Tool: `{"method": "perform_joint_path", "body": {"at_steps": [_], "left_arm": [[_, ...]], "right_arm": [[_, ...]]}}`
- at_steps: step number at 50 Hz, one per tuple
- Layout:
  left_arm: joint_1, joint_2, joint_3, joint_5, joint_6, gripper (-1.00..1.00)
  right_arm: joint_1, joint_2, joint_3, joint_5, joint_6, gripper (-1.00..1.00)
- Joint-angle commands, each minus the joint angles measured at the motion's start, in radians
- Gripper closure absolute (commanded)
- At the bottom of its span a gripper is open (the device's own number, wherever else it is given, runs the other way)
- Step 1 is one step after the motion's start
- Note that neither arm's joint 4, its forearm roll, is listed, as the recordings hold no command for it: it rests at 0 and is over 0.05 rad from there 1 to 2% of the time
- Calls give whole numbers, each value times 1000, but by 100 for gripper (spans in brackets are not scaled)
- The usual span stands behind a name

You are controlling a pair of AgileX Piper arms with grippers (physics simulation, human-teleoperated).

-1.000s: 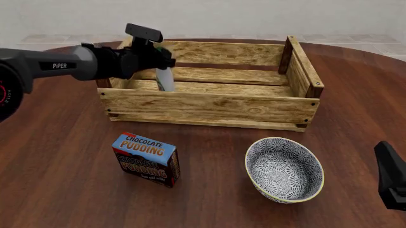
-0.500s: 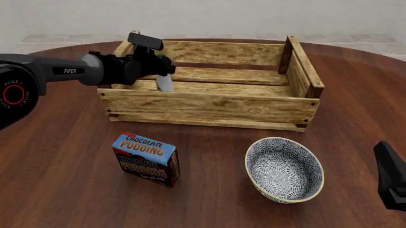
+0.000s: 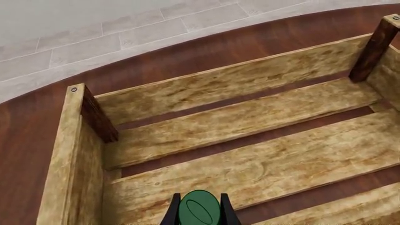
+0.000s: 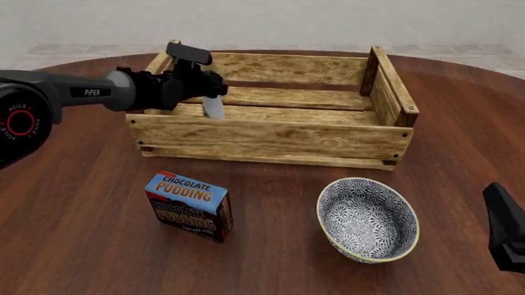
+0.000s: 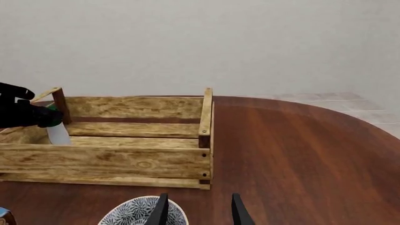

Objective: Pick up the salad dressing and put it in the tray.

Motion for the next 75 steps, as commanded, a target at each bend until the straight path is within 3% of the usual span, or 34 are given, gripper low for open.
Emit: {"method": "perform_joint_path", "body": {"at_steps": [1,5,6,33,75], "left_arm": [[0,3,20,-8,20,100],[-1,-3,24,-3,13,100],[-1,-5,25,-3,12,-100],[7,-31,23,17,21,-100],[-8,-232,65,75,39,-100]], "right_arm": [[-1,0,0,0,-2,-100],[1,0,0,0,-3,-100],[1,0,0,0,-3,-100],[1,0,0,-2,-3,-100],[5,0,0,-3,-19,-100]]}}
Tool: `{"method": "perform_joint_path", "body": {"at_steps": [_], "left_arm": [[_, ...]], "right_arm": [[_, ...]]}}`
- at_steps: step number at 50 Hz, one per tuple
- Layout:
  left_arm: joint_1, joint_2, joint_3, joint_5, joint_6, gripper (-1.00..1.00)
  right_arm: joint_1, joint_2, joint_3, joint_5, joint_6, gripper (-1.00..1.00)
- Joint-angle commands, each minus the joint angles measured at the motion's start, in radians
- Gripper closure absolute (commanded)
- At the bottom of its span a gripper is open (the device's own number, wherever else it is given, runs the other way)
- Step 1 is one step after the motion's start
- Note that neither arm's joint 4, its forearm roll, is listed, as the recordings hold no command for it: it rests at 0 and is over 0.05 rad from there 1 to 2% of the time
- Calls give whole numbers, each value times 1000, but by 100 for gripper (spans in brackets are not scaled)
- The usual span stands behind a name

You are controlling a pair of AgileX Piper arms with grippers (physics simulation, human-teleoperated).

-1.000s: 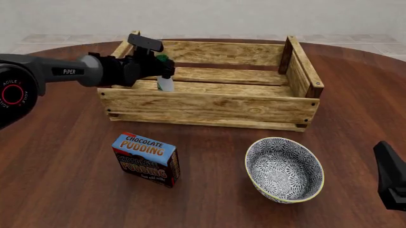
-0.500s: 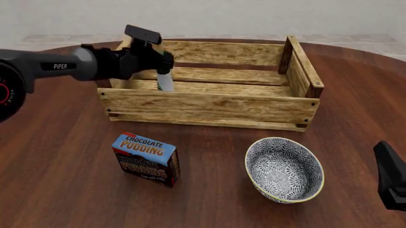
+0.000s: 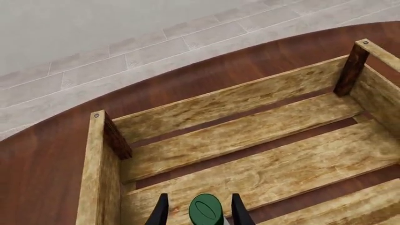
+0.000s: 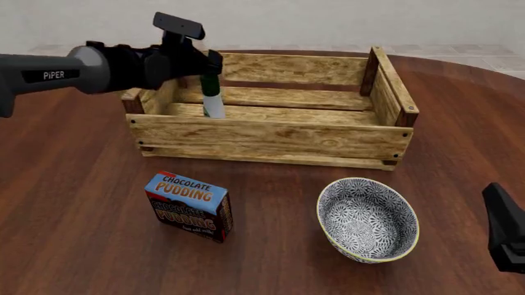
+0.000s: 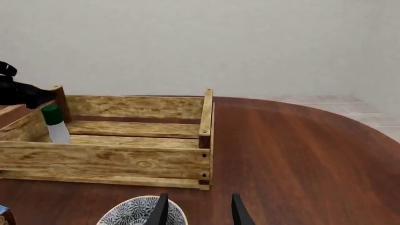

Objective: Pick up the salad dressing and put it in the tray.

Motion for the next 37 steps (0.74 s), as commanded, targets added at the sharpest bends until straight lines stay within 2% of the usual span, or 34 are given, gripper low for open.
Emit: {"method": "perform_joint_path", "body": {"at_steps": [1,10,19,27,29,31,32,34,35,37], "left_arm": [[-4,-79,28,12,10,-100],[-13,-150,63,12,24,-100],[-17,-285,155,-13,34,-100],[-24,-418,264,-57,40,-100],[-15,-460,315,-98,75,-100],[-22,-496,353,-109,59,-100],[-28,-523,393,-147,104,-100],[-34,-541,414,-156,102,-100],[-37,-557,430,-146,57,-100],[-40,-566,445,-158,67,-100]], "right_arm": [[0,0,0,-2,-5,-100],[0,0,0,-5,-8,-100],[0,0,0,-6,-6,-100],[2,0,0,-7,-10,-100],[2,0,-1,-6,-10,-100],[0,0,0,-7,-8,-100],[-2,0,0,-7,-7,-100],[-2,0,0,-7,-7,-100],[-1,0,0,-7,-8,-100],[-1,0,0,-7,-9,-100]]}}
